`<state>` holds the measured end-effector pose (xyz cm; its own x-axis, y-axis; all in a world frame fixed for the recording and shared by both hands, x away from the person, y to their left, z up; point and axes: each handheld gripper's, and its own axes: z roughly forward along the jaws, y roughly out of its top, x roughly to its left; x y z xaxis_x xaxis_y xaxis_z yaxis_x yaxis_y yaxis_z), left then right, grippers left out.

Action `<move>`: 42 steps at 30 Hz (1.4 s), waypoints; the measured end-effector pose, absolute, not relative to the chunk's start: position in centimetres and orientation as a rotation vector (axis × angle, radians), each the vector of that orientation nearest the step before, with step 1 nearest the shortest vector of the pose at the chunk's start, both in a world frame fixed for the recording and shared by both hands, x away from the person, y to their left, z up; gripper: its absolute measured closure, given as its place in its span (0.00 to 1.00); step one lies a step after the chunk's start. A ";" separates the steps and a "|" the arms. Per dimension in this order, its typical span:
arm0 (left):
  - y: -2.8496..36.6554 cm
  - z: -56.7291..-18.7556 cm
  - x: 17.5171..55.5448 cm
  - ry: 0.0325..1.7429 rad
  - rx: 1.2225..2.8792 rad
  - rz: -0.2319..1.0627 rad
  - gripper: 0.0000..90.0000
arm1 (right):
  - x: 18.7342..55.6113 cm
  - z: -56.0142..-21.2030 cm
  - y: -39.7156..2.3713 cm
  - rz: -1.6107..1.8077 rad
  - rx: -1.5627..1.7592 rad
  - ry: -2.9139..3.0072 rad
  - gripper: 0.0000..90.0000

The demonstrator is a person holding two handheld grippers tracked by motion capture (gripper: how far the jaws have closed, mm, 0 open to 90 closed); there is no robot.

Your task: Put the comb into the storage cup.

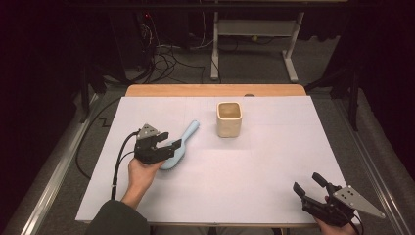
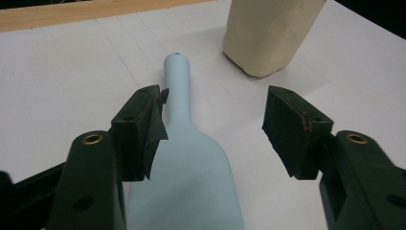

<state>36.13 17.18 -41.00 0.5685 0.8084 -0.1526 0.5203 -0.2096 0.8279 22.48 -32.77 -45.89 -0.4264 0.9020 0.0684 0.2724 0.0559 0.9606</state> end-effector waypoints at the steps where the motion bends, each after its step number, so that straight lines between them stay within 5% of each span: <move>1: 17.2 -41.0 36.1 1.078 1.880 0.393 0.44 | 22.5 -45.9 -32.8 1.393 1.178 1.757 0.27; 28: 14.1 -39.1 40.3 1.164 2.023 0.326 0.55 | 22.5 -45.9 -32.8 1.398 1.173 1.763 0.27; 42: 13.9 -38.8 42.6 1.259 2.074 0.259 0.76 | 22.6 -45.9 -32.7 1.400 1.177 1.767 0.27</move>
